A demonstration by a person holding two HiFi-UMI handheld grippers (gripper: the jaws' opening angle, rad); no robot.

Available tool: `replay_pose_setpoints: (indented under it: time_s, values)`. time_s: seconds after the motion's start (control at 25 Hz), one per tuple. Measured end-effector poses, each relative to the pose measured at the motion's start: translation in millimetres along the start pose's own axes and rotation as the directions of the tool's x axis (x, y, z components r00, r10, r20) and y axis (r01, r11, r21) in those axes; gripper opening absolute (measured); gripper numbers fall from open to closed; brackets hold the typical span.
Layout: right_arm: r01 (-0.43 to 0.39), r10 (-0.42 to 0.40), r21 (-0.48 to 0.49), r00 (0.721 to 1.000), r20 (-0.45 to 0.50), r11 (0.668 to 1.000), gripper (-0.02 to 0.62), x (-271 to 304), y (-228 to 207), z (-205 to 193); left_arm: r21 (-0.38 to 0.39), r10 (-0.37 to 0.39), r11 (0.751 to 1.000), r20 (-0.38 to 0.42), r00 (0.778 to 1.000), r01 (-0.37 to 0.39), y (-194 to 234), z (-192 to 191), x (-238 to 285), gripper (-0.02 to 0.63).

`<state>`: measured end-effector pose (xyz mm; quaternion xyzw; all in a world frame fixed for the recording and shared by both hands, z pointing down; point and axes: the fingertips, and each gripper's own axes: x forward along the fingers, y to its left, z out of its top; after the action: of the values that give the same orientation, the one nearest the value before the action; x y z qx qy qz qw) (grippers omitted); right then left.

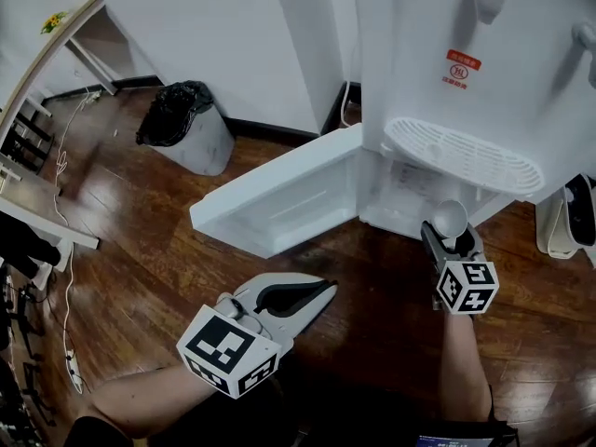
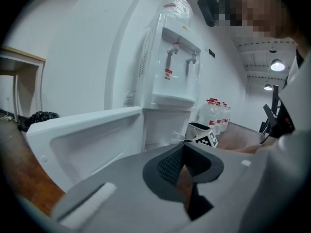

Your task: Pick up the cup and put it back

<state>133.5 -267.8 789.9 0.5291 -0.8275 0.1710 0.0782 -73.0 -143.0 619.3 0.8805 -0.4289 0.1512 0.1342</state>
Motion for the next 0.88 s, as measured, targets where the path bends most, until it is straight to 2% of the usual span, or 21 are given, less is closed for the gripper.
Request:
replay_pose_setpoints:
  time_s: [0.12,0.28,0.64,0.72,0.88]
  values:
    - [-0.024,0.024,0.021,0.999,0.022,0.999,0.318,-38.4,16.0,20.8,-0.002,-0.022,1.0,0.026,0.999,0.022,-7.4,7.4,6.8,0.002]
    - [-0.081,0.079,0.039,0.996,0.05,0.996,0.321,-86.6,41.6,53.5,0.04,-0.037,0.999,0.069,0.997,0.034,-19.8,23.3,11.4,0.002]
    - [-0.187,0.188,-0.055,0.982,0.024,0.981,0.321,-156.8,93.5,107.4,0.076,-0.144,0.988,0.191,0.971,0.131,-45.3,59.4,21.4,0.002]
    - [-0.201,0.203,-0.068,0.979,0.026,0.977,0.322,-164.4,103.3,117.8,0.084,-0.141,0.989,0.226,0.964,0.124,-40.7,70.7,19.7,0.002]
    - [-0.226,0.228,-0.095,0.973,0.015,0.97,0.322,-174.9,117.0,134.5,0.032,-0.101,0.995,0.26,0.96,0.096,-24.4,78.9,19.9,0.002]
